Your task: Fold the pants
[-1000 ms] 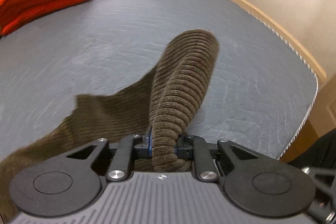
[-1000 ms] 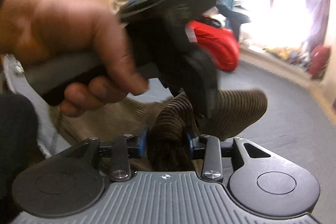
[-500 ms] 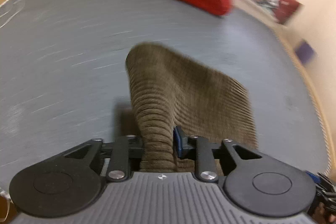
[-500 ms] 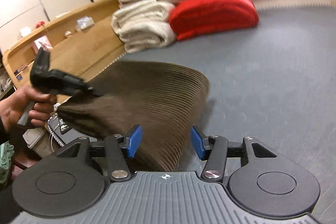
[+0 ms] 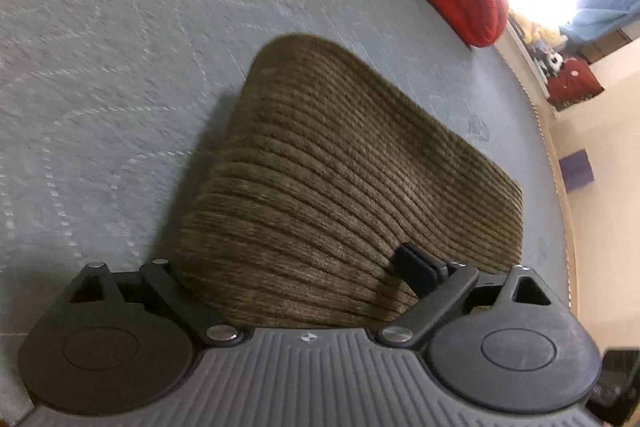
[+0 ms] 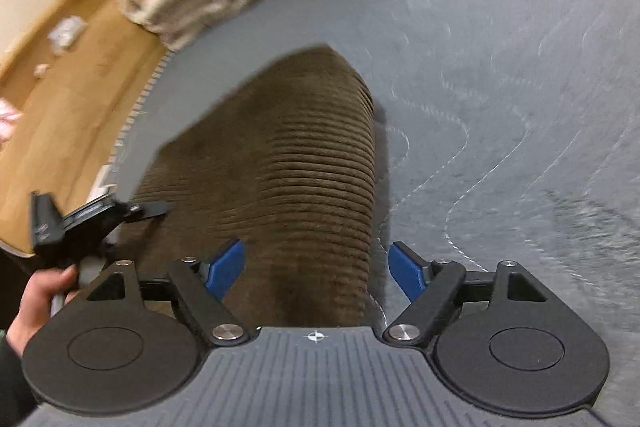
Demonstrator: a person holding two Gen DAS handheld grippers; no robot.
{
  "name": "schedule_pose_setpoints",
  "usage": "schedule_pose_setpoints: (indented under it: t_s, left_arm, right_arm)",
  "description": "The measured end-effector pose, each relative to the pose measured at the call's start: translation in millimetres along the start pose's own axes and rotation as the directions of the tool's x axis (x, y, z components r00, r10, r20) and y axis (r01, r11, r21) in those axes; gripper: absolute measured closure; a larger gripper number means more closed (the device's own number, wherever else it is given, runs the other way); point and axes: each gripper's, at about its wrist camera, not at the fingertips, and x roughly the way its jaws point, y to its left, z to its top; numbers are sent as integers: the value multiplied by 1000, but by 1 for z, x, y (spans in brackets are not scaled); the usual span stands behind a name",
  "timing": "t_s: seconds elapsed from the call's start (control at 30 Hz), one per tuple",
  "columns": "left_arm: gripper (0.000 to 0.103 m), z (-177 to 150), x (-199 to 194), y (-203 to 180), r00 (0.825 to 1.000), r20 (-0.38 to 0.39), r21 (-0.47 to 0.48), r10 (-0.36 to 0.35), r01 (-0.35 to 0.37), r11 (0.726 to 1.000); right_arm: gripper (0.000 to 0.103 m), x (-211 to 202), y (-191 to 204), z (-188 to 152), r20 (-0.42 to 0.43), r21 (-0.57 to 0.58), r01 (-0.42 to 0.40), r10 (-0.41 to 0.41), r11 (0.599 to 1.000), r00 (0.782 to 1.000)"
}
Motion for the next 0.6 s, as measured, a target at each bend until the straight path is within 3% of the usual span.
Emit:
schedule_pose_setpoints:
  t_s: [0.17, 0.23, 0.27, 0.33, 0.4, 0.47, 0.53, 0.6]
  left_arm:
    - [3, -3, 17, 3, 1000, -3, 10, -20, 20, 1000]
    - [4, -3, 21, -3, 1000, 0, 38, -3, 3, 999]
    - [5, -3, 22, -6, 1000, 9, 44, 4, -4, 999]
    - [27, -5, 23, -13, 1000, 27, 53, -15, 14, 998]
    - [35, -9, 16, -23, 999, 41, 67, -9, 7, 998]
    - [44, -14, 12, -43, 999, 51, 117, 4, -10, 993]
    - [54, -19, 13, -58, 998, 43, 110, -52, 47, 993]
    - [54, -24, 20, -79, 994, 30, 105, -107, 103, 989]
  right_arm:
    - [21, 42, 9, 11, -82, 13, 34, -33, 999, 996]
    - [26, 49, 12, 12, -87, 21, 55, -53, 998, 995]
    - [34, 50, 13, 13, -84, 29, 55, -53, 998, 995]
    - [50, 49, 17, 13, -67, 25, 64, -62, 998, 996]
    - [66, 41, 17, 15, -42, 23, 31, -30, 999, 999]
    - [69, 27, 18, 21, 0, 9, 1, -1, 1000, 1000]
    - [71, 5, 19, 31, 40, -22, -21, 22, 1000, 999]
    - [72, -23, 12, 43, 89, -38, -16, 19, 999, 996]
